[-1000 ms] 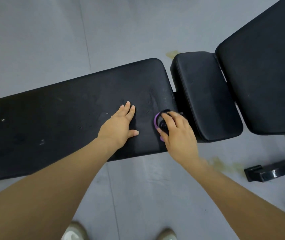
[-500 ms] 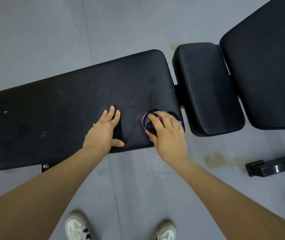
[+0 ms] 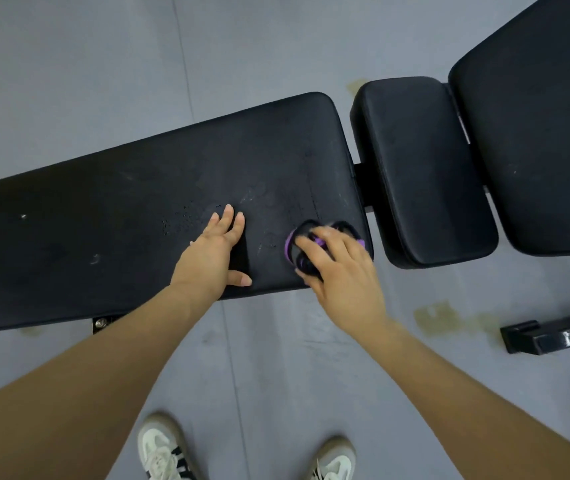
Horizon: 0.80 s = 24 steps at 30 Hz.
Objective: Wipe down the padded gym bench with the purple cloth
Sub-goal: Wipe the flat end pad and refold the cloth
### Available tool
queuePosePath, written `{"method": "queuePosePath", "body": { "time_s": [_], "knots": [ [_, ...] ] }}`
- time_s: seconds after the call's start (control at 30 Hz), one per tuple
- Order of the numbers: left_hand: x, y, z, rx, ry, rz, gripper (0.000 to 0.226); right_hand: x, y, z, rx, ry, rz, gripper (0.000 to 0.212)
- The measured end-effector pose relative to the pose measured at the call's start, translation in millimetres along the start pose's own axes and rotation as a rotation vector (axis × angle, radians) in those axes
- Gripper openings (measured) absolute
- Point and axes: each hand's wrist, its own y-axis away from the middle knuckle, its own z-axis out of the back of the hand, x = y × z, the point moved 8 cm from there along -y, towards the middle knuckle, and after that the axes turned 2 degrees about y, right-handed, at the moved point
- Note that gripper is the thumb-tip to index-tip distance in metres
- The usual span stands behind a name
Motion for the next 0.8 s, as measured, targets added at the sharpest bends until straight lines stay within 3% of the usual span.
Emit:
{"method": "queuePosePath", "body": {
  "time_s": [0.3, 0.53, 0.67, 0.8],
  "knots": [
    [0.7, -1.5, -0.8, -0.016, -0.003, -0.006, 0.106, 14.7, -101.0, -16.8, 0.038, 0.024, -0.044, 0.040],
    [2.4, -1.5, -1.5, -0.007, 0.007, 0.000, 0.108, 4.4, -6.0, 0.9, -0.027, 0.003, -0.006, 0.039],
    [2.2, -2.5, -1.3, -0.017, 0.009, -0.012, 0.108, 3.3, -59.1, -2.4, -0.036, 0.070, 0.013, 0.043],
    [1.3, -3.2, -1.9, -0.023, 0.007, -0.025, 0.107, -1.4, -121.1, -12.6, 0.018, 0.067, -0.096, 0.046]
  ]
}}
